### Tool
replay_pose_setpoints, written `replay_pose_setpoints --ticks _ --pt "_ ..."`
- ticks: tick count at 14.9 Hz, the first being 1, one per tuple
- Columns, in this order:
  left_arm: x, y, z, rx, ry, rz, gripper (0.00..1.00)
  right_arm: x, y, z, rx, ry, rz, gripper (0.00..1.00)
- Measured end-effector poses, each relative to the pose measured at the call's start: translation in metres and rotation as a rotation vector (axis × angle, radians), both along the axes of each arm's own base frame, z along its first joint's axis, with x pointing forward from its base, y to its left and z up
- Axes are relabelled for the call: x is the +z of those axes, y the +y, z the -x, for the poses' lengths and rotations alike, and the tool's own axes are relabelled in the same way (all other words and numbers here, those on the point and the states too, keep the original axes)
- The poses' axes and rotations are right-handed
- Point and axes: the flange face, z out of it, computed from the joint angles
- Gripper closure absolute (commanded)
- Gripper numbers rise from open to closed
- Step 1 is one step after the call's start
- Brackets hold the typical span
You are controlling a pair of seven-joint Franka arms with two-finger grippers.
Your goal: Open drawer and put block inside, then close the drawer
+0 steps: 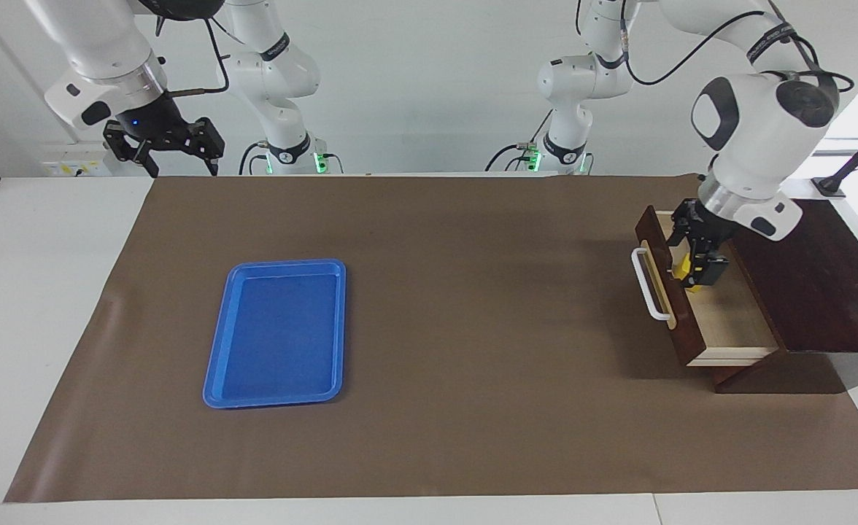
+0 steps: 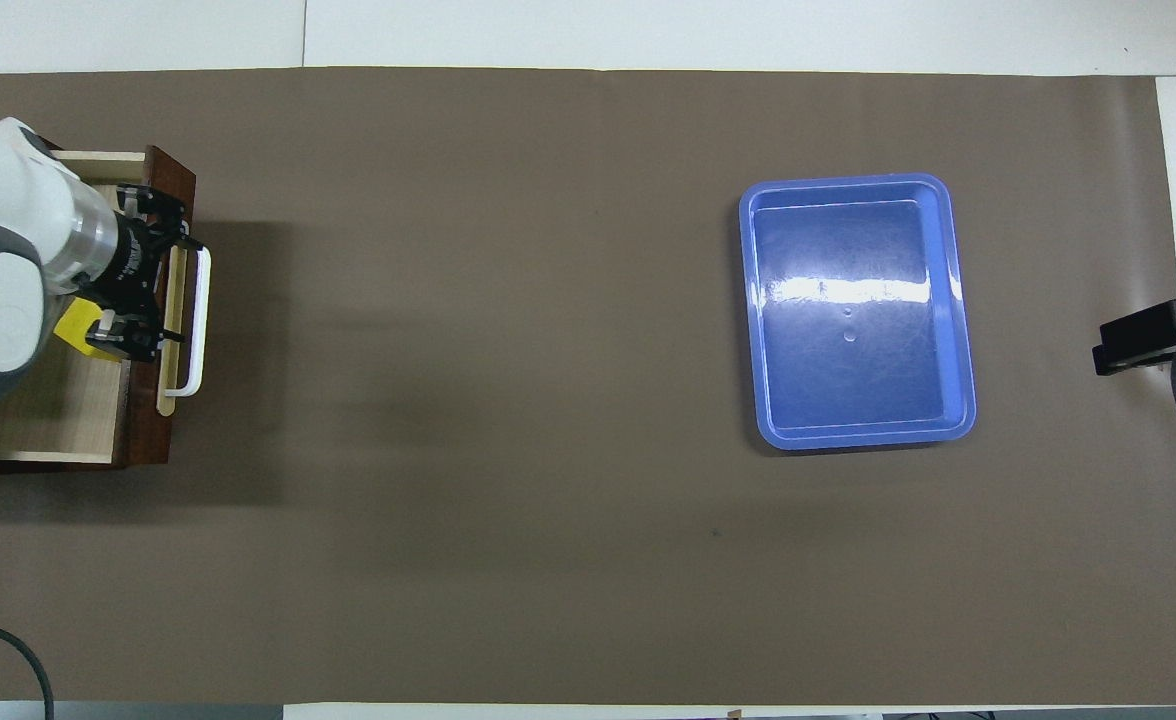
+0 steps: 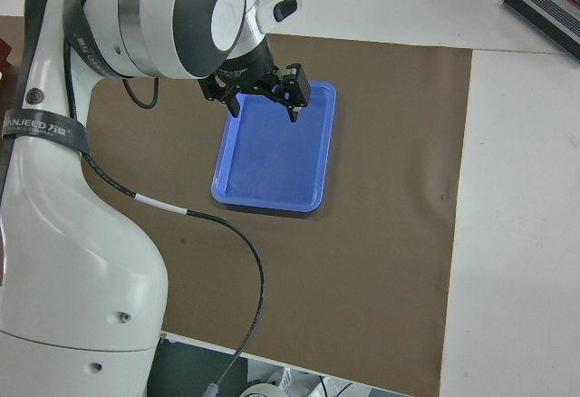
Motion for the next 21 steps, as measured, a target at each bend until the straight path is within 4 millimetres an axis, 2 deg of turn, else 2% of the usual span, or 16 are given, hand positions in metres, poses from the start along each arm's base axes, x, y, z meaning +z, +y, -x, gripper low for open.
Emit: replay_pose_setpoints --ticks 1,3,7,10,14,17,19,21 --pt "-0.011 -0.003 0.002 -0.007 0.002 -0.01 0.0 -0.002 -0.003 0.001 -0.012 0.004 0.001 0.0" --pt "-0.024 0.011 0.002 0.004 -0.003 -0.015 0.0 -0.006 -0.007 0.002 -0.023 0.001 0.001 0.0" --pt "-0.023 0.068 -0.002 0.026 -0.013 -0.01 0.0 -0.009 -0.008 -0.002 -0.023 -0.031 0.002 0.0" --pt "-0.021 0.107 -0.004 0.02 -0.03 -0.011 0.0 -0.023 -0.008 -0.008 -0.021 -0.055 0.003 0.0" --pt "-0.02 0.143 -0.002 0.002 -0.036 -0.013 0.0 -0.04 -0.008 -0.012 -0.02 -0.051 0.002 0.0" --pt "-0.019 0.159 -0.001 -0.064 -0.036 -0.015 0.0 -0.044 -0.009 -0.015 -0.021 -0.054 0.002 0.0" --pt "-0.013 0.158 -0.001 -0.12 -0.036 -0.018 0.0 -0.044 -0.009 -0.017 -0.021 -0.065 0.002 0.0" --pt "0.011 0.151 -0.004 -0.225 -0.028 -0.023 0.0 -0.044 -0.009 -0.017 -0.021 -0.069 0.0 0.0"
